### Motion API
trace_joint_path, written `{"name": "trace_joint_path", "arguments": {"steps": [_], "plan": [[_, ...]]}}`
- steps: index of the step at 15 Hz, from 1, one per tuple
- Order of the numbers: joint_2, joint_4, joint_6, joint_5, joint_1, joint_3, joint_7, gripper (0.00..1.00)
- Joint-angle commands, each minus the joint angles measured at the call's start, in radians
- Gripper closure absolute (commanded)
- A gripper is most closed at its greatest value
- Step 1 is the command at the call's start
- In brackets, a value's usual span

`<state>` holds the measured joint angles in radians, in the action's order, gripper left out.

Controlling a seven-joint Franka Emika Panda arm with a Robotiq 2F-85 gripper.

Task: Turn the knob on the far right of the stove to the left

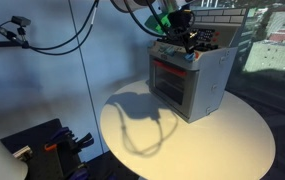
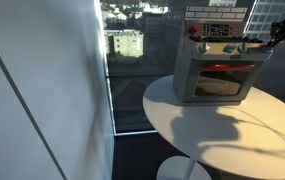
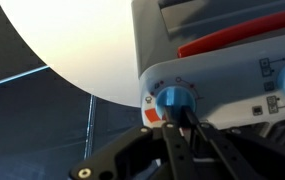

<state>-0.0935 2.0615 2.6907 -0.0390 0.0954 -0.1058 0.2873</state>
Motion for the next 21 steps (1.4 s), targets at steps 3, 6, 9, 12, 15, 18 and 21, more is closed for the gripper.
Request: {"name": "trace_joint_path", "arguments": {"steps": [3, 6, 9, 12, 15, 18, 21], "plan": [[0.042, 0.021, -0.047, -0.171, -0.010, -0.036, 0.068, 0.95], [0.046, 0.020, -0.058, -0.227, -0.016, -0.038, 0.078, 0.95], [0.050, 0.019, -0.075, -0.261, -0.017, -0.037, 0.069, 0.95], [0.058, 0.019, -0.101, -0.289, -0.018, -0.035, 0.053, 0.95], [0.065, 0.017, -0.133, -0.302, -0.019, -0.032, 0.028, 0.95], [0.068, 0.009, -0.158, -0.346, -0.023, -0.033, 0.030, 0.95], [0.071, 0.004, -0.177, -0.384, -0.027, -0.032, 0.026, 0.95]]}}
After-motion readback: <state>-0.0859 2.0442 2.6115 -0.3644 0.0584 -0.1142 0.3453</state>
